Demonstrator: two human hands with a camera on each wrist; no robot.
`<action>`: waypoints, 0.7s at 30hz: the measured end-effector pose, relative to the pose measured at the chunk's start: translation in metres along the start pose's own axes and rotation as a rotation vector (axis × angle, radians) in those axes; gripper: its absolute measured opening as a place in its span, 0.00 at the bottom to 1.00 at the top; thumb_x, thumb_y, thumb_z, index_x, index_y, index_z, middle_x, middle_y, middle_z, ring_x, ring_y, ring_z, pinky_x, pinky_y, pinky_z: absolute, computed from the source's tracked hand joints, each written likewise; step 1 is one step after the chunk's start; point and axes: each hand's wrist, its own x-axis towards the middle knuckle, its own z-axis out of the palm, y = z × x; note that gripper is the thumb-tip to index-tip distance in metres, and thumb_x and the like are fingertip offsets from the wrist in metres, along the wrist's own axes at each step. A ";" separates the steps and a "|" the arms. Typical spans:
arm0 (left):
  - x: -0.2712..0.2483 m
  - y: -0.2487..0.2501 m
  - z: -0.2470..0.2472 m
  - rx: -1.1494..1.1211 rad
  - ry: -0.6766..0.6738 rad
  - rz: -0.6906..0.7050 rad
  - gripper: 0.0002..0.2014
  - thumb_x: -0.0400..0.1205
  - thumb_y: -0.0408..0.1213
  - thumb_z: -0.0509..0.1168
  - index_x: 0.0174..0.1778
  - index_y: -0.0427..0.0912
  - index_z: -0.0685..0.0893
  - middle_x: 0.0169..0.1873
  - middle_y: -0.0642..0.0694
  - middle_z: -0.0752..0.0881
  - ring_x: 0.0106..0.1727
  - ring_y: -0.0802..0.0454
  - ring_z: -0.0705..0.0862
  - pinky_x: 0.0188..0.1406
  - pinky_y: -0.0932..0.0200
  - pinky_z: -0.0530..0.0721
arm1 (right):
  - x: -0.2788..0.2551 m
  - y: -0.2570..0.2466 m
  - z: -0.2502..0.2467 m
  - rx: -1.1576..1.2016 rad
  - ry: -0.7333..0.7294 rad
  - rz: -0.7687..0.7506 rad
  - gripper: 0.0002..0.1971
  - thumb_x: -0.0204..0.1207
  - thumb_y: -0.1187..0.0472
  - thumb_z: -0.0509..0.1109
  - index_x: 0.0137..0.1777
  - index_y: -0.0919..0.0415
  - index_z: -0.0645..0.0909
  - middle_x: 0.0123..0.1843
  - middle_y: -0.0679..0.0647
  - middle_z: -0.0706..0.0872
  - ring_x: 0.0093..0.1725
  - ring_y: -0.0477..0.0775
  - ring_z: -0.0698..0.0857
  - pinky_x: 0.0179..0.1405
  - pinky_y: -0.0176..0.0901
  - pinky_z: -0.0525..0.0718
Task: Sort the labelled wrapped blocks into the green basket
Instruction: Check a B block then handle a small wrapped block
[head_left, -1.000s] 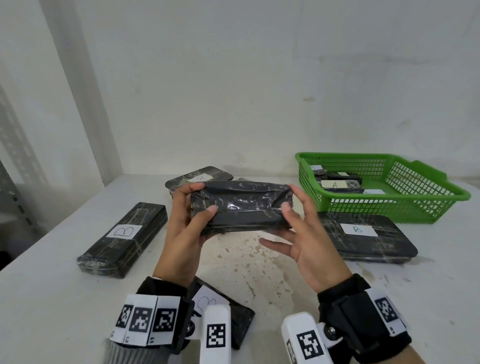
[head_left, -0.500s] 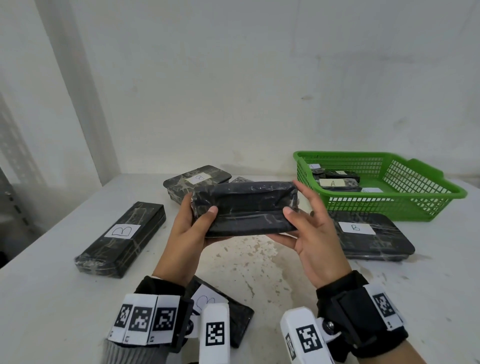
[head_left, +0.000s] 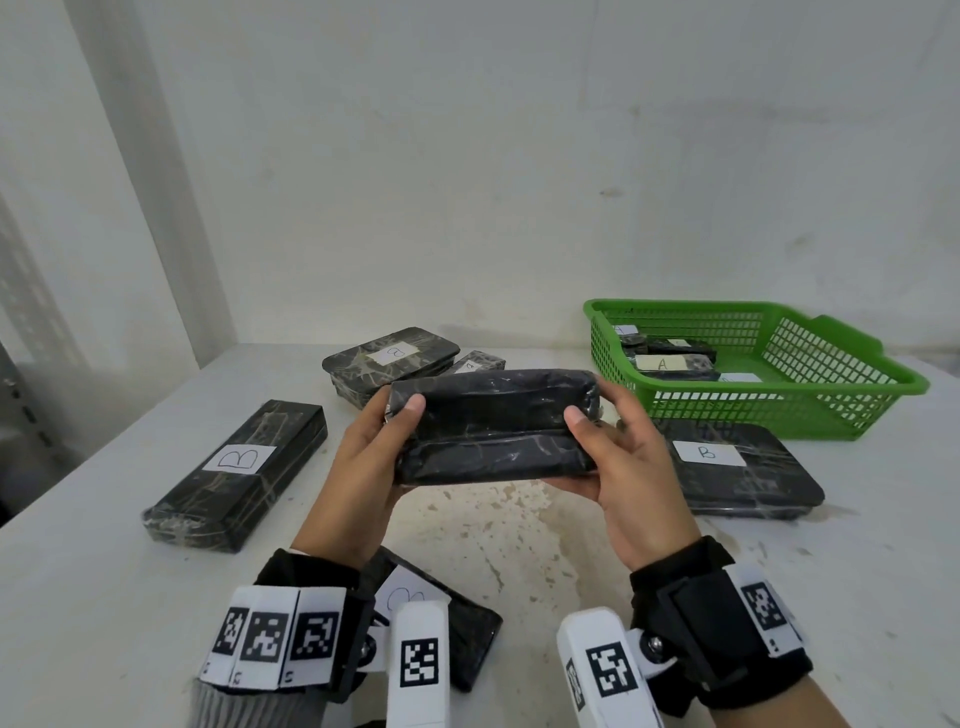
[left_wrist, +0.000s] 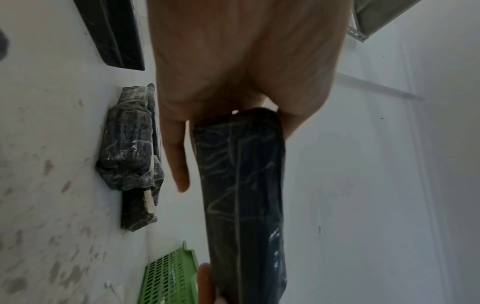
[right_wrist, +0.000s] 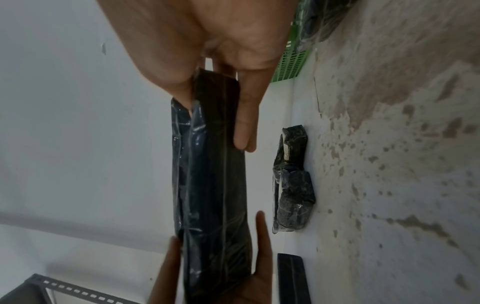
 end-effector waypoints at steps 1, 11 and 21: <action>0.000 0.000 0.000 -0.016 -0.025 -0.029 0.25 0.83 0.50 0.68 0.73 0.44 0.77 0.64 0.46 0.87 0.64 0.50 0.86 0.62 0.47 0.85 | 0.001 0.000 -0.001 -0.005 0.006 -0.004 0.16 0.82 0.66 0.67 0.59 0.40 0.79 0.40 0.50 0.93 0.44 0.49 0.92 0.39 0.49 0.92; 0.000 -0.005 0.008 0.055 0.090 0.041 0.12 0.86 0.39 0.61 0.61 0.40 0.83 0.50 0.43 0.92 0.51 0.49 0.91 0.43 0.62 0.88 | -0.001 -0.001 0.007 -0.106 0.009 -0.090 0.11 0.76 0.50 0.70 0.57 0.43 0.85 0.52 0.42 0.92 0.58 0.42 0.88 0.59 0.36 0.84; 0.001 -0.008 0.009 0.079 0.140 0.045 0.09 0.85 0.41 0.64 0.54 0.41 0.86 0.49 0.39 0.92 0.53 0.43 0.90 0.47 0.55 0.88 | -0.004 -0.001 0.009 -0.121 0.008 -0.078 0.10 0.73 0.49 0.72 0.47 0.54 0.85 0.49 0.52 0.90 0.53 0.48 0.87 0.60 0.44 0.83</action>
